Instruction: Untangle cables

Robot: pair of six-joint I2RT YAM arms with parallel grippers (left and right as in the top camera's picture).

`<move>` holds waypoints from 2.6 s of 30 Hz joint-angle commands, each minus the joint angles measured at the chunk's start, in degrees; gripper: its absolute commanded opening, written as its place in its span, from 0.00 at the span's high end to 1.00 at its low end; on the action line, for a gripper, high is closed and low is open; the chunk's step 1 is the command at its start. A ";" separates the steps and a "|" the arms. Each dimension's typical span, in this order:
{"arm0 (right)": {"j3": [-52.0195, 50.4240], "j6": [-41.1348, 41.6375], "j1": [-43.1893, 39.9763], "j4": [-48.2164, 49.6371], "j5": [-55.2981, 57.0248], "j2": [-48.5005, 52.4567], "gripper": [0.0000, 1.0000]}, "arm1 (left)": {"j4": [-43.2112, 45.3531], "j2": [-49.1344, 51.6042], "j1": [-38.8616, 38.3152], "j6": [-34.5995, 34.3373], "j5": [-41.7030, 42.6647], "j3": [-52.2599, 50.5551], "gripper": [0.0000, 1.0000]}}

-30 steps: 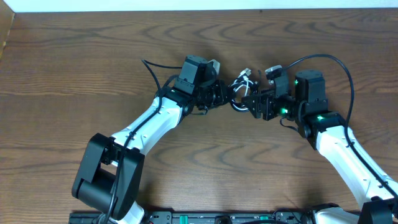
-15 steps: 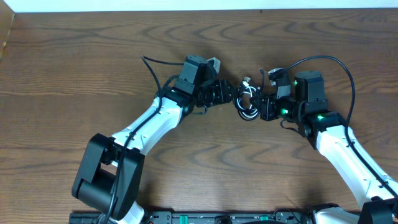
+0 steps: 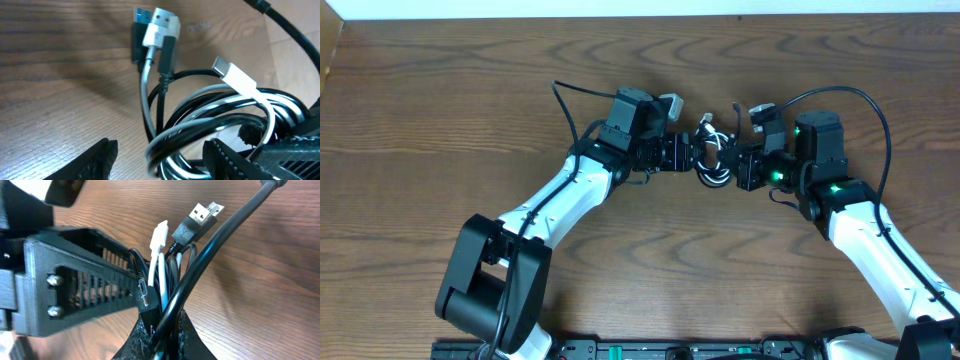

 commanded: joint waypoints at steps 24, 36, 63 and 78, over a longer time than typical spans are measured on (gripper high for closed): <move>0.66 6.78 0.02 -1.73 15.61 -0.07 0.14 | -1.66 -0.55 12.50 -17.22 13.40 0.50 0.93; 0.66 10.69 0.17 2.12 4.00 -0.04 0.42 | 0.79 -0.55 9.03 -20.55 20.15 0.50 0.93; 0.66 9.97 0.17 4.00 -12.31 -0.04 0.40 | 3.50 -0.55 7.43 -20.65 15.06 0.50 0.93; 0.66 8.55 0.17 4.70 -4.13 -0.04 0.38 | 3.52 -0.55 6.16 -20.48 18.58 0.50 0.93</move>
